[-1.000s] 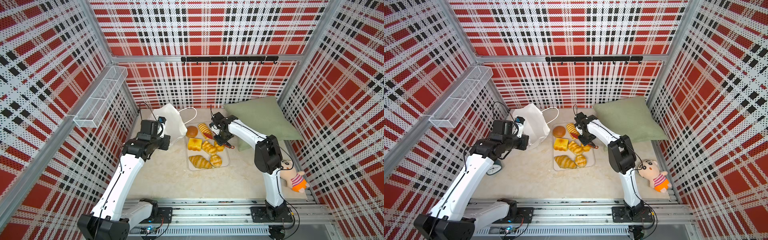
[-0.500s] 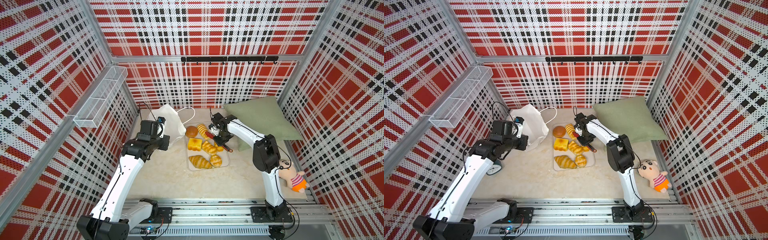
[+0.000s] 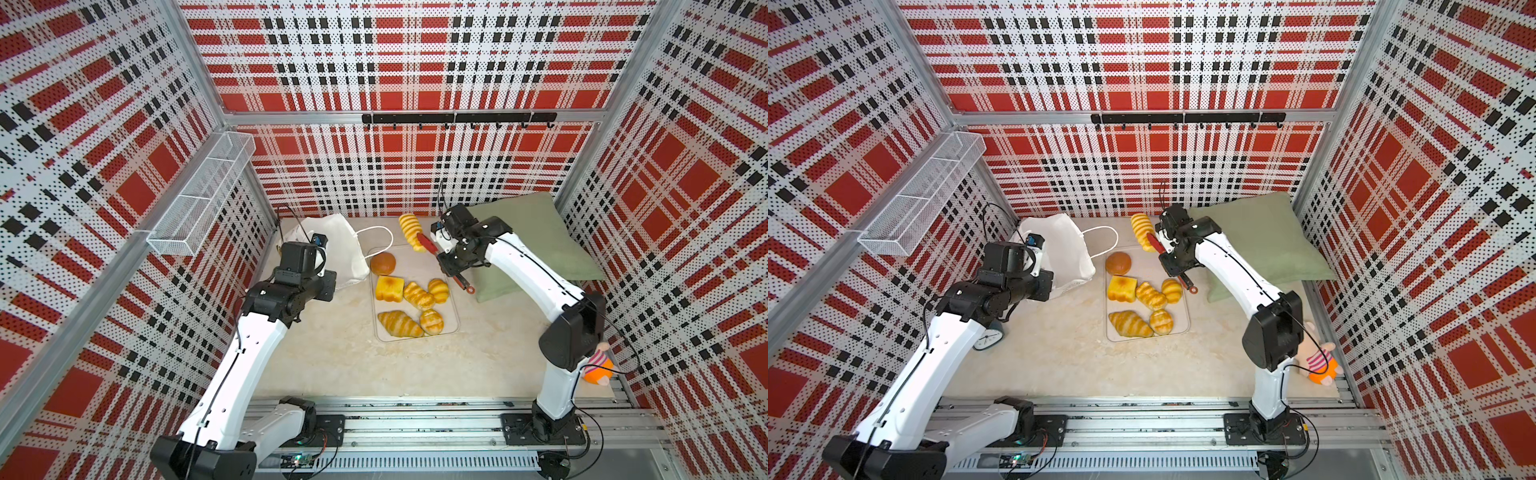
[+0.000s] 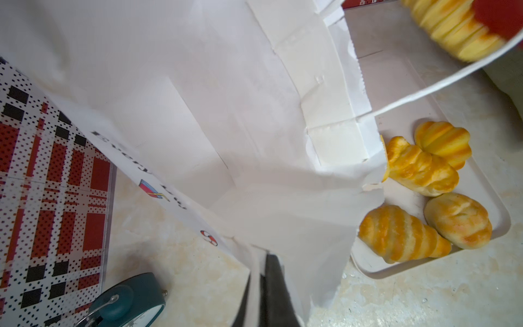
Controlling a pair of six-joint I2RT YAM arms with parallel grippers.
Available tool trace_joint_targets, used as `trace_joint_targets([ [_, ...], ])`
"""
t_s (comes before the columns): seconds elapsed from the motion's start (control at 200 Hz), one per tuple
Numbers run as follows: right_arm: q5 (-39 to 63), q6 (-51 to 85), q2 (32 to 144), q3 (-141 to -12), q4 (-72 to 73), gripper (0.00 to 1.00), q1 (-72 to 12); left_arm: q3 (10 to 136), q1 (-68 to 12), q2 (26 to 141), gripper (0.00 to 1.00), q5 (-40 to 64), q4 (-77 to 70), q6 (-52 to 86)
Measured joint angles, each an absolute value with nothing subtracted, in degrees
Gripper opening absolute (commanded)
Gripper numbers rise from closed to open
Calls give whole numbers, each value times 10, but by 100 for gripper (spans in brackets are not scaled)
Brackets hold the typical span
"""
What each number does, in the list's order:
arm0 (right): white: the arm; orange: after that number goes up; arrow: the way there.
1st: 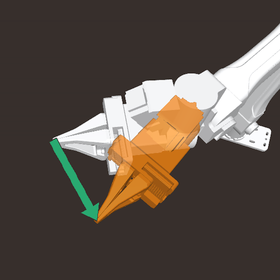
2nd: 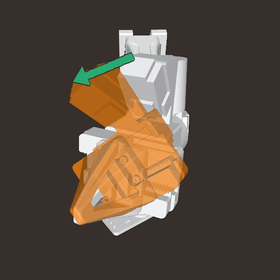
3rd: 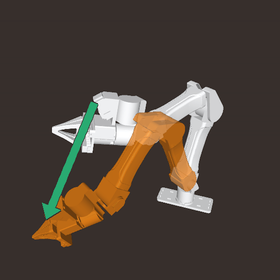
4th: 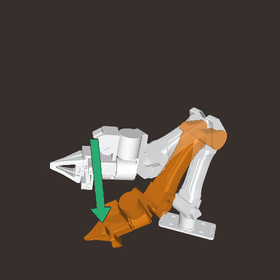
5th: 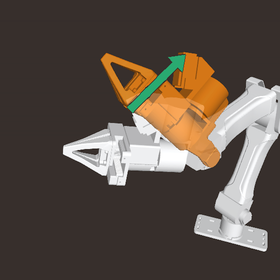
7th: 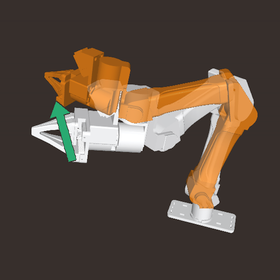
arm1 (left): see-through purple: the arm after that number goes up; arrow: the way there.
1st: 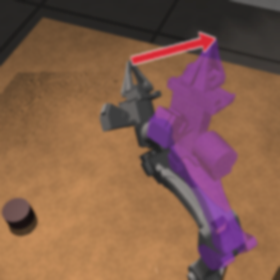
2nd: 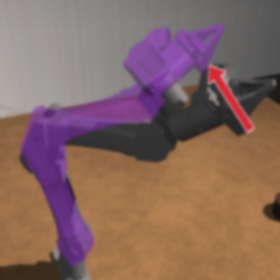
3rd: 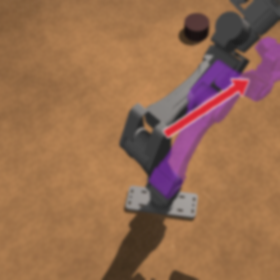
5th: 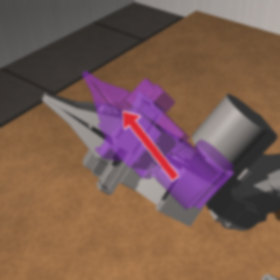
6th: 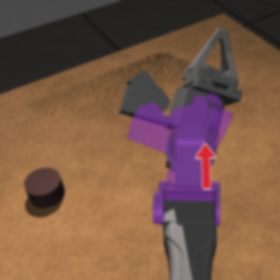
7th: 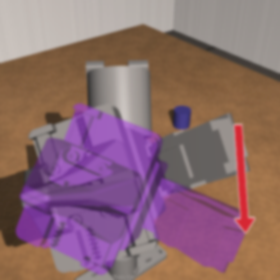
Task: Pack bread into a paper bag
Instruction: Pick up the fake bread from the plate, then place the fake bread in the paper bag.
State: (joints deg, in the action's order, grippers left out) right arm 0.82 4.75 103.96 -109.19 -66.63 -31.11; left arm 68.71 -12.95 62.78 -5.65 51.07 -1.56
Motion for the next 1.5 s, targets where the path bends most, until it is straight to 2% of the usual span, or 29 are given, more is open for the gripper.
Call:
trace_joint_targets([
  [0.195,18,71,969,-1133,-673,0,-329,687,-130,638,0,-52,510,-15],
  [0.441,40,99,966,-1205,-694,0,-396,687,-130,646,0,-45,510,-15],
  [0.787,71,116,1030,-1228,-695,0,-480,688,-130,647,0,-43,510,-14],
  [1.388,95,122,1104,-1228,-691,0,-510,689,-126,647,0,-33,509,-13],
  [1.498,94,122,1108,-1228,-690,8,-513,689,-125,647,0,-30,507,-13],
])
